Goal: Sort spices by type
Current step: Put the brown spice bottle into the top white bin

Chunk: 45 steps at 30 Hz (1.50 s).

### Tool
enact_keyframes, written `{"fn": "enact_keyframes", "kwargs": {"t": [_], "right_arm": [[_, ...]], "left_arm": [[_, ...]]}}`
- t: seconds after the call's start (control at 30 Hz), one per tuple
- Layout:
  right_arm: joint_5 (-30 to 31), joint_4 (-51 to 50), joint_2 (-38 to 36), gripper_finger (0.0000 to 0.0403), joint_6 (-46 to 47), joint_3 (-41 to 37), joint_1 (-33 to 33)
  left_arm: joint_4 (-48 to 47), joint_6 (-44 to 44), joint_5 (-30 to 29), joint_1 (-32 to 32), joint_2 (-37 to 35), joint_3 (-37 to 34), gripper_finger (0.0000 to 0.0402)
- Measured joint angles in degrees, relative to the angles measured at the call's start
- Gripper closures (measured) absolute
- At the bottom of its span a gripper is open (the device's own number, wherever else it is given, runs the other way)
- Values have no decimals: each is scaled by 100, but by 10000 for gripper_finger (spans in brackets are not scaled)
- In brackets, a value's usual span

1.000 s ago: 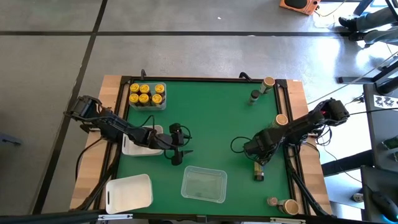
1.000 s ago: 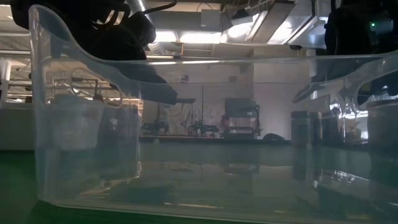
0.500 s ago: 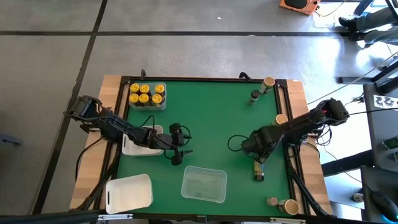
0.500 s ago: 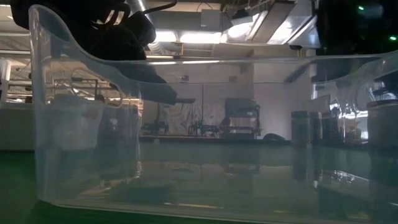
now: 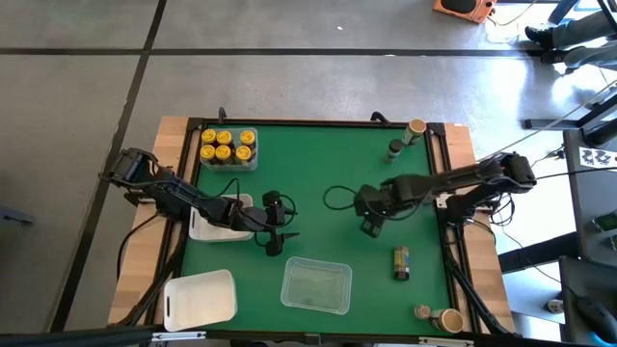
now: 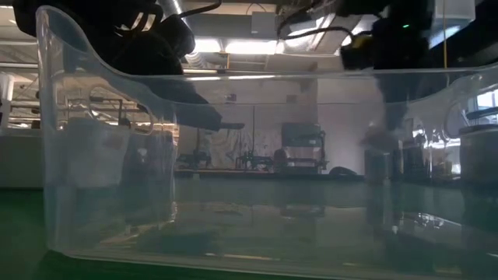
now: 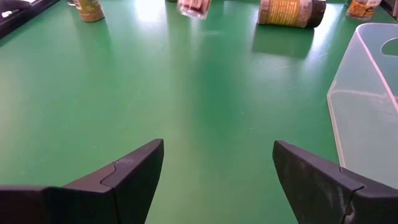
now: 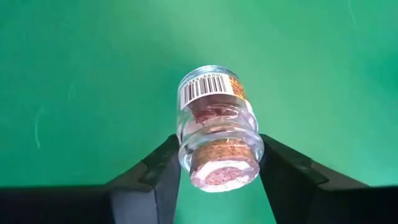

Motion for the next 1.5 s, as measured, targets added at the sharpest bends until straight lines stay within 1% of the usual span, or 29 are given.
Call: {"fn": "enact_keyframes", "kwargs": {"t": [0.2, 0.43, 0.67, 0.8, 0.93, 1.03, 1.1, 1.17, 1.27, 1.37, 1.5], "right_arm": [[-41, 168, 815, 218, -851, 506, -248], [-329, 19, 1773, 216, -1358, 1189, -434], [-542, 104, 2212, 206, -1669, 1401, -465], [-518, 150, 2287, 183, -1698, 1399, -458], [-523, 196, 2318, 139, -1767, 1460, -456], [-505, -226, 2308, 105, -1961, 1684, -425], [-352, -586, 2166, 88, -2017, 1703, -315], [68, -688, 1838, 76, -1933, 1566, -105], [701, -507, 1175, 65, -1603, 938, 255], [966, 311, 443, 64, -1172, 9, 512], [1160, 1702, -412, 70, -655, -1323, 739]], "left_arm": [[20, -7, 0, 0, 0, 1, 100], [16, -8, 0, 0, 0, 2, 100], [0, 0, 0, 0, 0, 2, 100], [-4, 0, 0, 0, 0, 2, 100], [-2, -4, 0, 0, 0, 2, 100], [51, -16, -24, 0, 0, 2, 100], [119, -41, -159, 8, 0, 2, 100], [231, -24, -251, 40, 0, 17, 100], [363, -109, -260, 110, 35, 134, 100], [382, -83, -160, 238, 243, 365, 100], [473, -2, 325, 479, 766, 874, 100]]}}
